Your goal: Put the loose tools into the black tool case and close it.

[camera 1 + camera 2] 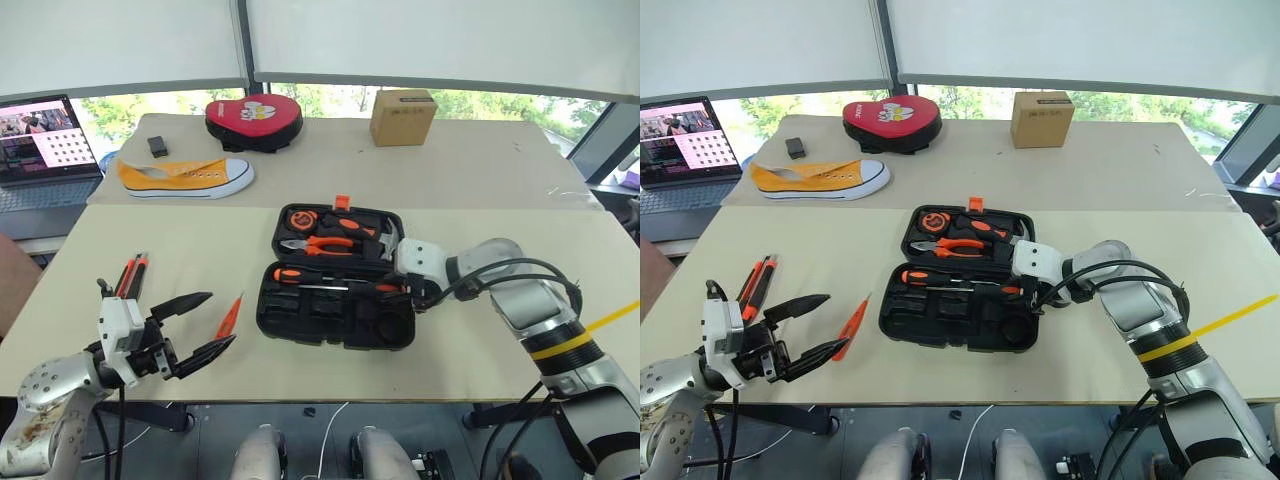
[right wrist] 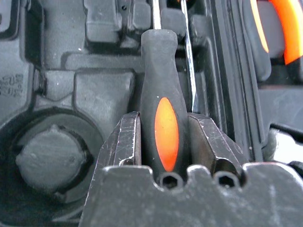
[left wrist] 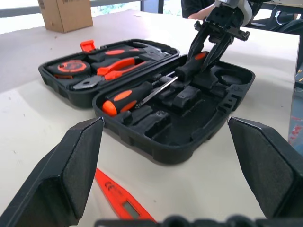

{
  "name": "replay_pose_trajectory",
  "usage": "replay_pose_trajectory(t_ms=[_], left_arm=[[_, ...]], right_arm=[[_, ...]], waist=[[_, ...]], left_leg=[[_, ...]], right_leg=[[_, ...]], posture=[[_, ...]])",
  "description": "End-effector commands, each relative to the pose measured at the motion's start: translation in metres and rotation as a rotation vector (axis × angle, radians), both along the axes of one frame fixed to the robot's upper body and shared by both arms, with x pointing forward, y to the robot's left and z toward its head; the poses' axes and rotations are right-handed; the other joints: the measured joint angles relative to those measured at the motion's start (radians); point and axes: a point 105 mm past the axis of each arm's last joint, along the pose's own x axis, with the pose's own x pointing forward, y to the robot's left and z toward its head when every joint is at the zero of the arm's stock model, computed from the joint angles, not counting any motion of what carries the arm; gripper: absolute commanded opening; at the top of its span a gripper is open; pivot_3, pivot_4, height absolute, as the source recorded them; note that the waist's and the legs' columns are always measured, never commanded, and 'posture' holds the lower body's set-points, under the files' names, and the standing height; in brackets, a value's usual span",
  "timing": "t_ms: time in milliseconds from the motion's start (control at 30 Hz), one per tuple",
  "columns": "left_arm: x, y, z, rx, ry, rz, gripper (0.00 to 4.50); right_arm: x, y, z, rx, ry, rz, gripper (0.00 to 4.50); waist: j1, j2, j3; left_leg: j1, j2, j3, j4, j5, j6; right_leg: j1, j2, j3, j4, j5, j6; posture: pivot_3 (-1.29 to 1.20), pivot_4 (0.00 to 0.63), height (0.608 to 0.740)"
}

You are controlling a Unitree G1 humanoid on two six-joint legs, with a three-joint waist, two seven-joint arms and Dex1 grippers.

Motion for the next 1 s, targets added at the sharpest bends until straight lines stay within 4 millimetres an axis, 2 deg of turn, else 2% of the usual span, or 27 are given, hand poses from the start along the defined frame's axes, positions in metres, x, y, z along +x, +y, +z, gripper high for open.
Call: replay_pose_trajectory(t_ms=[33, 100, 233, 333, 433, 567, 633, 1000], left_arm=[[0.0, 0.002, 0.004, 0.009, -0.035, 0.0, 4.5], [0.0, 0.003, 0.002, 0.007, -0.036, 0.004, 4.5], [0.001, 0.005, -0.001, 0.005, -0.036, 0.011, 4.5], [0.0, 0.007, -0.004, 0.004, -0.032, 0.014, 4.5], [0.002, 0.01, -0.003, -0.008, -0.035, 0.03, 4.5], [0.001, 0.01, -0.011, 0.004, -0.012, 0.027, 4.5], [0.0, 0.01, -0.012, 0.005, -0.006, 0.027, 4.5], [-0.003, 0.012, -0.017, 0.023, 0.005, 0.032, 4.5]], right_arm=[[0.004, -0.009, 0.005, -0.036, -0.015, -0.024, 2.05], [0.006, -0.002, 0.022, 0.049, -0.068, 0.014, 2.66], [0.006, 0.002, 0.049, 0.179, -0.124, 0.077, 2.66], [0.003, 0.001, 0.058, 0.259, -0.112, 0.106, 2.66], [0.0, 0.006, 0.053, 0.333, -0.056, 0.105, 2.0], [0.003, 0.016, 0.02, 0.28, -0.036, 0.1, 0.5], [0.004, 0.018, 0.01, 0.254, -0.033, 0.107, 0.04], [0.006, 0.026, -0.02, 0.192, 0.042, 0.077, 0.04]], waist=[[0.0, 0.0, 0.0], [0.001, 0.0, 0.0], [-0.005, 0.0, 0.0], [-0.006, 0.0, 0.0], [-0.006, -0.001, 0.001], [-0.007, -0.001, 0.001], [-0.008, 0.0, 0.001], [-0.013, -0.001, 0.0]], left_leg=[[0.0, 0.0, 0.0, 0.0, 0.0, 0.0], [0.0, 0.0, 0.0, 0.0, 0.0, 0.0], [-0.001, 0.0, 0.0, 0.0, 0.0, 0.0], [-0.001, 0.0, 0.0, 0.0, 0.0, 0.0], [0.0, 0.0, 0.0, 0.0, 0.0, 0.0], [0.0, 0.001, 0.0, 0.0, 0.0, 0.0], [0.0, 0.0, 0.0, -0.001, 0.0, 0.0], [0.003, 0.001, 0.0, -0.001, 0.0, 0.0]], right_leg=[[0.0, 0.0, 0.0, 0.0, 0.0, 0.0], [0.0, 0.0, 0.0, 0.0, 0.0, 0.0], [0.0, 0.0, 0.0, 0.0, 0.0, 0.0], [0.0, 0.0, 0.0, 0.0, 0.0, 0.0], [0.0, 0.0, 0.0, 0.0, 0.0, 0.0], [0.0, 0.0, 0.0, 0.0, 0.0, 0.0], [0.0, 0.0, 0.0, 0.0, 0.0, 0.0], [0.001, 0.001, 0.0, 0.001, 0.0, -0.001]], posture=[[0.0, 0.15, 0.74], [0.0, 0.15, 0.74], [0.0, 0.15, 0.74], [0.0, 0.15, 0.74], [0.0, 0.15, 0.74], [0.0, 0.15, 0.74], [0.0, 0.15, 0.74], [0.0, 0.15, 0.74]])
